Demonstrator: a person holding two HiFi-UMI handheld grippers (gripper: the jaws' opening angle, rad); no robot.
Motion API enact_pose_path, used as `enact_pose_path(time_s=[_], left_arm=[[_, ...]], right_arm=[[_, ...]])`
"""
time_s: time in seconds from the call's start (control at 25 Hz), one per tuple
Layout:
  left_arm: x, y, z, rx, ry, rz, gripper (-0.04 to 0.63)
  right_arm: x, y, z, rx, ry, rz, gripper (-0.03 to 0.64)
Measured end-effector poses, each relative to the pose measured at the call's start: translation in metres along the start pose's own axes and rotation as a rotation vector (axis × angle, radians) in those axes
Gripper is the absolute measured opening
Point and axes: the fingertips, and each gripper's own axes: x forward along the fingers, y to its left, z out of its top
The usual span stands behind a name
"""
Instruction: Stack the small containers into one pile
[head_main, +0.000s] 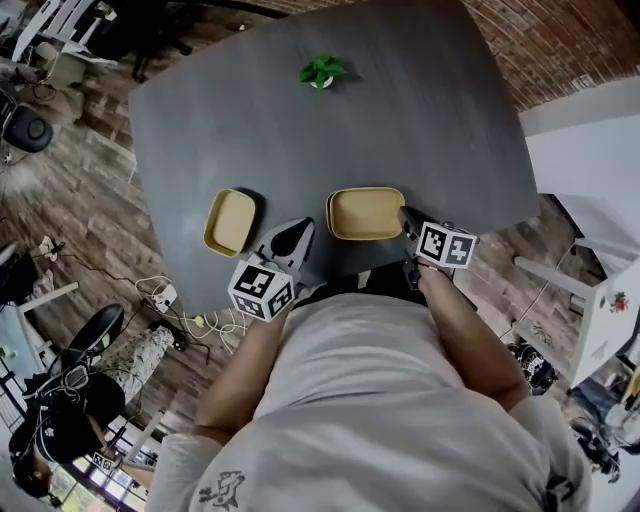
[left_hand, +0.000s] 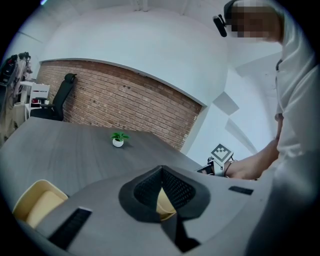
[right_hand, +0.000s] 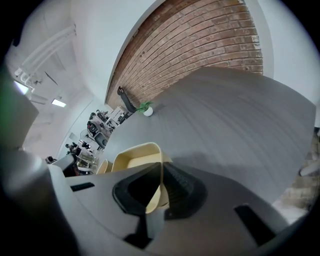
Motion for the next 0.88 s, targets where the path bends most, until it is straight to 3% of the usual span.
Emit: enact_pose_path(time_s=[0.52,0.72,0.88], left_arm=[[-0.001,0.005,-0.01,-0.025,0.014,0.013,0.011],[-0.003,0.005,-0.007,-0.022,0.003,0.01,0.011],[-0.004,0.003,0.005,-0.008,-0.02,0.012,0.011]], right_arm=[[0.014,0.002,-0.004,-0.025,0.024,-0.005,0.037],[0.012,0.0,0.002,-0.051,0.017,-0.032,0.12],[0.006,0.003,0.012,-0.079,0.004,-0.027,0.138]])
